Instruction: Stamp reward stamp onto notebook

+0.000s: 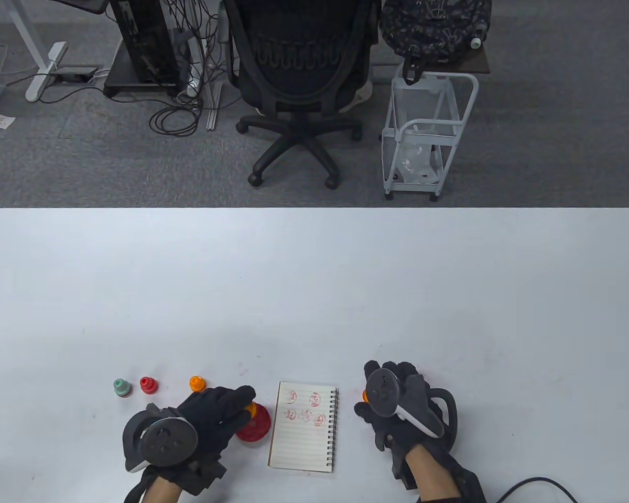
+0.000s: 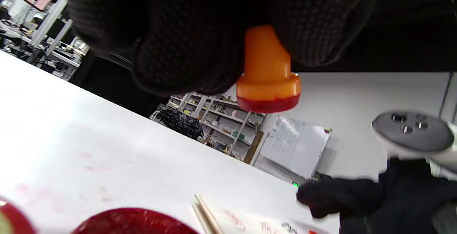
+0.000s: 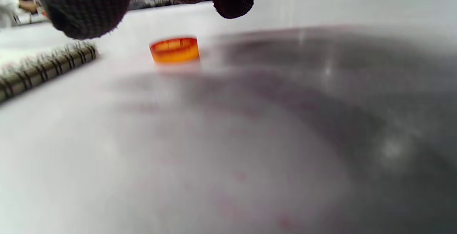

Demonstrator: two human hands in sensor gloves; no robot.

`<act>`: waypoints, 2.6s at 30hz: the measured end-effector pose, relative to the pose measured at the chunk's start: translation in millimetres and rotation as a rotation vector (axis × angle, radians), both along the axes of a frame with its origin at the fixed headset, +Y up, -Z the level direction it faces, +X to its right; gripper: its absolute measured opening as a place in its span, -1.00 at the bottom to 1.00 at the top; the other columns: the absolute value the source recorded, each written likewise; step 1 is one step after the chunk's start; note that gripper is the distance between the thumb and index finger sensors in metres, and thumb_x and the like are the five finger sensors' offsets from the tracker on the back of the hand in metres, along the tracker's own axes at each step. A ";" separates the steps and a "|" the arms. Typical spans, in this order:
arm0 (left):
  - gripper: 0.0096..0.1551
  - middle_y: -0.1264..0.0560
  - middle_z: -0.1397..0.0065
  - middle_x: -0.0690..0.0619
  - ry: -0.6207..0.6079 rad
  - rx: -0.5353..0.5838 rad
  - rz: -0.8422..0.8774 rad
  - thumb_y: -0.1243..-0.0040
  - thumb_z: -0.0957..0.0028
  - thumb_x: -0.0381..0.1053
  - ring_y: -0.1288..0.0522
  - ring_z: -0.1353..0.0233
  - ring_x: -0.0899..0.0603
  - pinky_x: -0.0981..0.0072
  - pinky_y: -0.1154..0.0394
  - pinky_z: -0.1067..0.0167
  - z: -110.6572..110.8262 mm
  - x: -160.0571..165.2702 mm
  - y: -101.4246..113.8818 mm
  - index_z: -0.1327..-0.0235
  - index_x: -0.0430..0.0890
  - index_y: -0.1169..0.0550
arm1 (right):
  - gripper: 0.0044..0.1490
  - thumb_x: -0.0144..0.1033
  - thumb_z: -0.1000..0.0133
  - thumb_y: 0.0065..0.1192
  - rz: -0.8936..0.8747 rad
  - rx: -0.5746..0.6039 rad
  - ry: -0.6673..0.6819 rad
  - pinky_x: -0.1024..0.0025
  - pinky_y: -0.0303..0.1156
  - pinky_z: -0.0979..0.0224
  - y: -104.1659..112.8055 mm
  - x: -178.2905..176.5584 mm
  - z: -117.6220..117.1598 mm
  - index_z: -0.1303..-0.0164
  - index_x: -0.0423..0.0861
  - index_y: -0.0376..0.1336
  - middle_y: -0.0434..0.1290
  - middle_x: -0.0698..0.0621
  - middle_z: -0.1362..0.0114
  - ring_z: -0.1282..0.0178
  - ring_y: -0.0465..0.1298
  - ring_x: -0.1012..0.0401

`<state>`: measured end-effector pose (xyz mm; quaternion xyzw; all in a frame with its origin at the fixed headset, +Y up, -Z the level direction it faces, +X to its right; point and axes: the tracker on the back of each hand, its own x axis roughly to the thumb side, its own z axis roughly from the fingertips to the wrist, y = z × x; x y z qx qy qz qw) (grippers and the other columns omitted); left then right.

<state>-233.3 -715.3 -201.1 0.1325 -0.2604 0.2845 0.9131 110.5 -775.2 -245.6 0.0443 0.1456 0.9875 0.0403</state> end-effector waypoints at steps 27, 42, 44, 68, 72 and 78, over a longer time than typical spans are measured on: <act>-0.49 -0.71 -0.12 -0.10 -0.053 0.123 0.027 -0.38 0.01 -0.01 -0.70 0.09 -0.13 -0.02 -0.59 -0.05 12.9 17.4 2.7 -0.18 -0.14 -0.69 | -0.20 -0.15 0.13 0.40 -0.546 0.095 0.038 0.15 0.53 -0.17 35.0 -24.8 11.7 -0.30 -0.05 0.15 0.39 0.02 -0.17 -0.05 0.54 0.14; -0.48 -0.69 -0.17 -0.11 -0.147 -0.004 0.245 -0.37 -0.01 -0.04 -0.70 0.05 -0.16 -0.05 -0.59 -0.06 17.2 33.9 -4.3 -0.23 -0.15 -0.64 | -0.15 0.02 0.20 0.38 -1.156 -0.071 0.136 0.12 0.68 -0.04 33.2 -66.8 34.4 -0.21 -0.18 0.23 0.55 -0.05 -0.14 -0.01 0.72 -0.02; -0.48 -0.69 -0.17 -0.10 -0.147 -0.002 0.235 -0.36 -0.01 -0.03 -0.70 0.05 -0.15 -0.04 -0.59 -0.07 17.3 35.0 -4.4 -0.23 -0.15 -0.63 | -0.14 0.01 0.20 0.38 -1.173 -0.070 0.112 0.11 0.66 -0.06 33.6 -65.5 35.3 -0.22 -0.18 0.21 0.54 -0.06 -0.15 -0.03 0.71 -0.03; -0.49 -0.68 -0.18 -0.12 -0.161 -0.088 0.391 -0.38 0.00 -0.05 -0.70 0.04 -0.16 -0.05 -0.59 -0.08 14.8 40.4 -17.1 -0.22 -0.16 -0.64 | -0.16 0.05 0.20 0.37 -1.062 0.010 0.115 0.16 0.61 -0.09 36.4 -69.3 39.5 -0.23 -0.08 0.21 0.52 0.03 -0.13 0.01 0.67 0.10; -0.49 -0.68 -0.18 -0.13 -0.158 -0.131 0.461 -0.39 0.01 -0.07 -0.69 0.03 -0.16 -0.06 -0.58 -0.09 12.9 39.6 -22.4 -0.21 -0.15 -0.64 | -0.16 0.06 0.19 0.36 -1.074 -0.031 0.113 0.17 0.61 -0.09 33.3 -70.2 39.4 -0.23 -0.07 0.20 0.52 0.04 -0.12 0.01 0.67 0.11; -0.50 -0.68 -0.18 -0.12 -0.139 -0.109 0.408 -0.38 0.01 -0.07 -0.70 0.03 -0.16 -0.05 -0.59 -0.08 13.2 40.2 -20.8 -0.21 -0.15 -0.64 | -0.15 0.12 0.17 0.30 -1.079 -0.023 0.104 0.16 0.60 -0.08 34.0 -70.4 41.0 -0.24 -0.10 0.21 0.52 0.01 -0.12 0.02 0.67 0.09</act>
